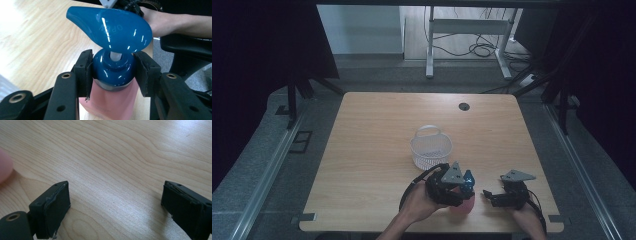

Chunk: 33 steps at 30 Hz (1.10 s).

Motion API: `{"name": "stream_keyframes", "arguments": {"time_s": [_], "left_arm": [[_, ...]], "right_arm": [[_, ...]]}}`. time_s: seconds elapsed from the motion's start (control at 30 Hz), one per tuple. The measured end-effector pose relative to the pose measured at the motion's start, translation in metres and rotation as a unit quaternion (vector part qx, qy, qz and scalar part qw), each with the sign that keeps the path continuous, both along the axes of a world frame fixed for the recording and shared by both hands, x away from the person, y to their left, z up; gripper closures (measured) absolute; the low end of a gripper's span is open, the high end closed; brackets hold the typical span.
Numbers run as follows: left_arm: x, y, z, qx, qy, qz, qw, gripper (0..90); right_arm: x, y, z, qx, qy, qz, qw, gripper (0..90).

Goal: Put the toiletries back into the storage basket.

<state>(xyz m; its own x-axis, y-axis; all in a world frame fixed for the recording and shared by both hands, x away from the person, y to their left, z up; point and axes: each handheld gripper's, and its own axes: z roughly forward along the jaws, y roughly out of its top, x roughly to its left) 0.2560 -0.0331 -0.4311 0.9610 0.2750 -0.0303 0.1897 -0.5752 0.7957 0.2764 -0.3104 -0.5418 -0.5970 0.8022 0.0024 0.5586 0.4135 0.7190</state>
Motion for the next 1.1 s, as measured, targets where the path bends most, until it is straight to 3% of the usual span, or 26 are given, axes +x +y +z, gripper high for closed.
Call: {"name": "stream_keyframes", "arguments": {"time_s": [0.33, 1.1], "left_arm": [[0.009, 0.008, 0.018, 0.027, -0.016, 0.018, 0.9994, 52.8], [0.032, 0.028, 0.057, 0.019, -0.014, 0.059, 0.9980, 52.8]], "right_arm": [[0.000, 0.000, 0.000, 0.000, 0.001, 0.000, 1.0000, 8.2], [0.000, 0.000, 0.000, -0.001, 0.001, 0.001, 1.0000, 8.2]]}}
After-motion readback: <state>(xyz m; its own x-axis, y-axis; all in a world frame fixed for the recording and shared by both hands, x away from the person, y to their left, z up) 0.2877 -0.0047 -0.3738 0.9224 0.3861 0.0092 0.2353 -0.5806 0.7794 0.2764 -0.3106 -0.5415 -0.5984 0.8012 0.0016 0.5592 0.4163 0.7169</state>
